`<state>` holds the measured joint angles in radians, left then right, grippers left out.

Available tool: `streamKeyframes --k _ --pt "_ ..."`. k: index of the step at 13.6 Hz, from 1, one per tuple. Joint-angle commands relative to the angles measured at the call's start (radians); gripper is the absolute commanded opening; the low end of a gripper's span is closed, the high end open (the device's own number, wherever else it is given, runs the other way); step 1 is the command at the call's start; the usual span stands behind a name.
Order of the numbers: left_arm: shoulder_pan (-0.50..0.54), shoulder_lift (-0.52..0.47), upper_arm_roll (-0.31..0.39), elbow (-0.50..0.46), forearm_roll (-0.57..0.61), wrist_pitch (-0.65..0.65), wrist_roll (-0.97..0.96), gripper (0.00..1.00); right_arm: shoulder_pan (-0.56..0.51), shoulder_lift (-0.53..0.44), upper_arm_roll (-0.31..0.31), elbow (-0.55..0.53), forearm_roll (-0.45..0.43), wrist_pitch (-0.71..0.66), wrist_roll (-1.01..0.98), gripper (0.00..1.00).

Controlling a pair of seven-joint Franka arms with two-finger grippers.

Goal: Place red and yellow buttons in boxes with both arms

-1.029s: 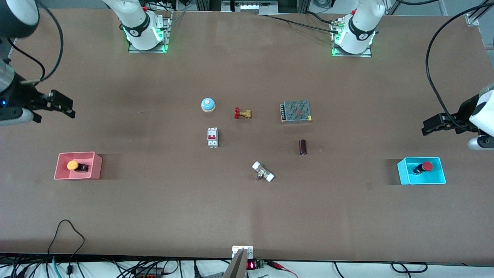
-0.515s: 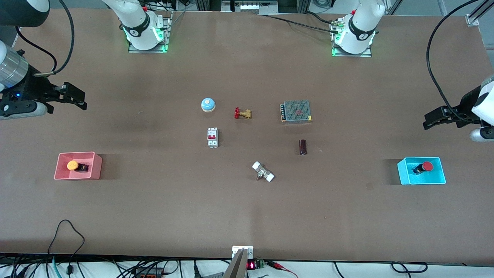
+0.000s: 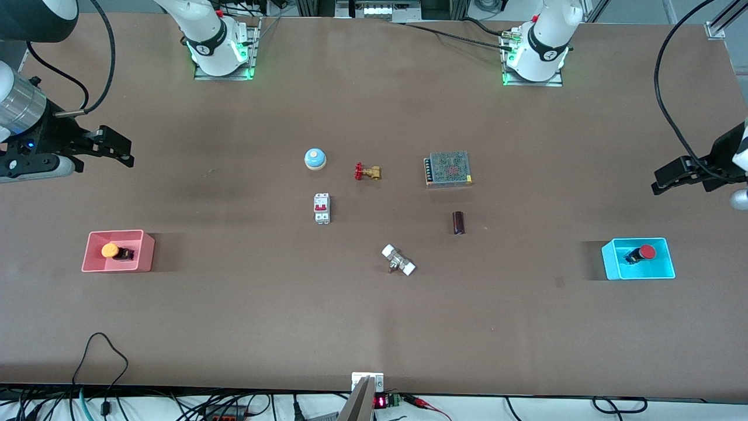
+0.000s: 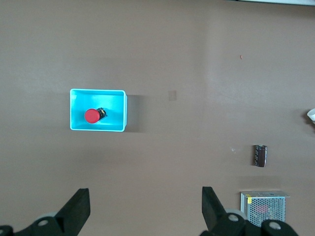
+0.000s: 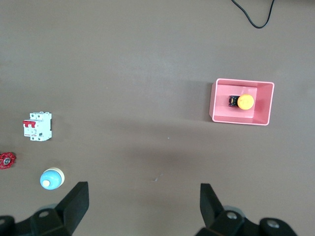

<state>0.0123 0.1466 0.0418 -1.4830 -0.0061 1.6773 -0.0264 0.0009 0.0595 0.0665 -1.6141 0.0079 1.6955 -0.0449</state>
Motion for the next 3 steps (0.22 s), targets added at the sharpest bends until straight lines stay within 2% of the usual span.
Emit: streamKeyframes --k 1,3 --pt "-0.003 -0.009 0.012 0.004 -0.014 -0.021 0.014 1.00 -0.002 -0.001 0.001 0.010 -0.009 -0.016 0.008 1.00" --pt "-0.003 -0.009 0.007 0.004 -0.014 -0.021 0.013 1.00 -0.002 -0.001 -0.001 0.010 -0.009 -0.017 0.005 1.00"
